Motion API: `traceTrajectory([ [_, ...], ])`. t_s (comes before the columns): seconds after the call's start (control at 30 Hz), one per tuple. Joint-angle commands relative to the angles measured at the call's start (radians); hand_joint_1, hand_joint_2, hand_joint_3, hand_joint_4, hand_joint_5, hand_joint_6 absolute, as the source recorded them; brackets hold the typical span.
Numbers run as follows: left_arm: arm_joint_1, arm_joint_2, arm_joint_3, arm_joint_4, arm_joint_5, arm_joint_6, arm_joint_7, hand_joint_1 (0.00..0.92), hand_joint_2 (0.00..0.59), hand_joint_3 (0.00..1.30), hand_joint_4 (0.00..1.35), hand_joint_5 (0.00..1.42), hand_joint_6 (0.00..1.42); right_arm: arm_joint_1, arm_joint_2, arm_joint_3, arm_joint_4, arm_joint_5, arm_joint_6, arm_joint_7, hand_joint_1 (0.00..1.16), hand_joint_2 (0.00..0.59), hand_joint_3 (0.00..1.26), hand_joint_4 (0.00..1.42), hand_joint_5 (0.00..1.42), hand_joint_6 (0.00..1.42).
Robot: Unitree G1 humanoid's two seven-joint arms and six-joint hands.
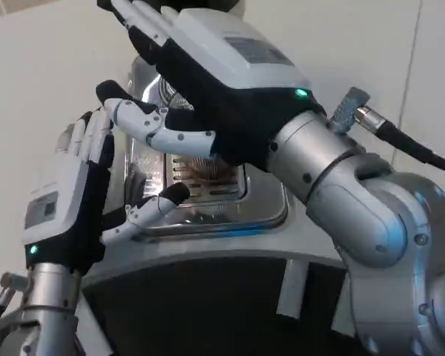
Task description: Grasp the cup under the faucet to collect the drink, then remove the cup.
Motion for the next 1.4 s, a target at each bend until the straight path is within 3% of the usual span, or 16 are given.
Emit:
traceTrajectory([
  [0.03,-0.023,-0.007,-0.017,0.024,-0.009,-0.009,0.008,0.000,0.024,0.00,0.00,0.00,0.00,0.059,0.005,0.005,0.005,0.010,0.019,0.039,0.17,0.519,0.00,0.00,0.00,0.00],
  [0.23,-0.039,-0.010,-0.042,0.034,-0.006,-0.008,0.000,0.000,0.024,0.00,0.00,0.00,0.00,0.092,0.017,-0.014,-0.015,0.000,0.006,0.009,0.20,0.536,0.00,0.00,0.00,0.00],
  [0.3,-0.042,-0.009,-0.049,0.040,-0.006,-0.010,0.001,0.000,0.024,0.00,0.00,0.00,0.00,0.148,0.020,-0.041,-0.050,-0.001,-0.030,-0.063,0.33,0.537,0.00,0.00,0.00,0.00],
  [0.4,-0.045,-0.006,-0.054,0.046,-0.007,-0.015,0.003,0.000,0.024,0.00,0.00,0.00,0.00,0.230,0.012,-0.072,-0.104,-0.022,-0.092,-0.155,0.42,0.529,0.00,0.00,0.00,0.00],
  [0.47,-0.051,-0.007,-0.057,0.051,-0.010,-0.018,0.000,0.000,0.023,0.00,0.00,0.00,0.00,0.304,-0.007,-0.101,-0.152,-0.053,-0.137,-0.219,0.49,0.515,0.00,0.00,0.00,0.00],
  [0.67,-0.062,-0.010,-0.061,0.067,-0.028,-0.032,-0.001,0.000,0.024,0.00,0.00,0.00,0.00,0.493,-0.047,-0.191,-0.252,-0.097,-0.240,-0.337,0.51,0.508,0.00,0.00,0.00,0.00],
  [0.93,-0.083,-0.016,-0.080,0.108,-0.033,-0.060,0.020,0.026,0.030,0.00,0.00,0.01,0.02,0.724,-0.087,-0.338,-0.351,-0.098,-0.321,-0.383,0.51,0.496,0.00,0.00,0.00,0.00],
  [1.17,-0.141,-0.056,-0.085,0.216,-0.057,-0.114,0.050,0.102,0.031,0.00,0.00,0.03,0.04,0.907,-0.118,-0.456,-0.323,-0.087,-0.412,-0.451,0.52,0.494,0.00,0.00,0.00,0.00],
  [1.27,-0.169,-0.061,-0.094,0.252,-0.054,-0.135,0.052,0.133,0.035,0.00,0.00,0.03,0.04,1.001,-0.126,-0.511,-0.276,-0.054,-0.471,-0.530,0.56,0.486,0.00,0.00,0.00,0.00],
  [1.4,-0.201,-0.059,-0.101,0.297,-0.063,-0.167,0.034,0.142,0.035,0.00,0.00,0.03,0.04,1.095,-0.126,-0.539,-0.253,-0.067,-0.528,-0.599,0.58,0.469,0.00,0.00,0.00,0.00],
])
